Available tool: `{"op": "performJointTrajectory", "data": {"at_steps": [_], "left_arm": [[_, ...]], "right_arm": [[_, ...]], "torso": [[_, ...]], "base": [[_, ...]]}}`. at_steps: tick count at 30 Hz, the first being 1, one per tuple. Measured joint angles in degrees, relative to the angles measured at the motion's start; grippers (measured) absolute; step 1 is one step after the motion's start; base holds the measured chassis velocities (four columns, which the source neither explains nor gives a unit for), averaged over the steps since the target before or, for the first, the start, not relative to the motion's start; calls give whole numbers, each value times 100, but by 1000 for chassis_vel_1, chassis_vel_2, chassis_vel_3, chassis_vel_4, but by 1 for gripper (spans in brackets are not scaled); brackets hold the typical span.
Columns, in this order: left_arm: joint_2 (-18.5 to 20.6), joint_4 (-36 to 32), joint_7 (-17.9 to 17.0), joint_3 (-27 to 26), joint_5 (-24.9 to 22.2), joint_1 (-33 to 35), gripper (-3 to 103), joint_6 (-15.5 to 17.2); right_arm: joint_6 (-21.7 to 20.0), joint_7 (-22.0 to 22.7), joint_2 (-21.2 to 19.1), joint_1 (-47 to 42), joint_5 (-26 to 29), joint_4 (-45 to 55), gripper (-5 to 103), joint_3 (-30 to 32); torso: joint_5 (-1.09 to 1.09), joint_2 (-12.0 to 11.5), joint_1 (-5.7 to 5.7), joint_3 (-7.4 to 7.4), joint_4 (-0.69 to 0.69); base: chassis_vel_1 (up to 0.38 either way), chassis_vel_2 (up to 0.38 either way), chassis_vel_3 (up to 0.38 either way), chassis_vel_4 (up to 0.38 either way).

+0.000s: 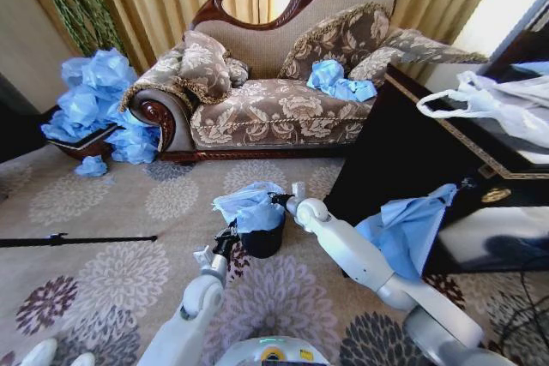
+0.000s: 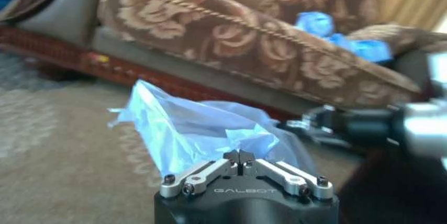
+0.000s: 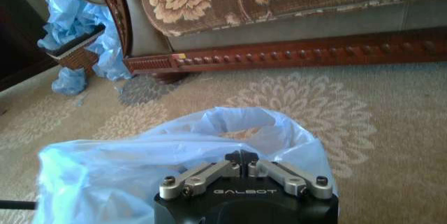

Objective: Place a garbage bag over the trash bin.

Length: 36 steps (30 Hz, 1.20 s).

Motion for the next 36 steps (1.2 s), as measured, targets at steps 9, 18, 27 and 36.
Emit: {"op": "performJointTrajectory", "data": {"at_steps": [9,18,27,36], "left_arm": [[-91,217,600,-4,665,694,0,-153],[-279,1756,870,155,1007,-44,0,-423],[-512,2434,874,378,1194,-364,0,-567],[-501,2043,711,483,1296,-223,0,-546]], "right_arm": [[-25,58,-87,-40,31,143,0,2],[-52,112,-130,-59,61,330,0,-29],[-77,133,-110,-45,92,413,0,-77],[-88,139,-136,-117,82,604,0,-83]], "torso": [[0,0,-1,0,1],[0,0,0,0,0],[0,0,1,1,0],[0,0,0,0,0]], "base": [[0,0,0,0],[0,0,0,0],[0,0,0,0],[0,0,0,0]]}}
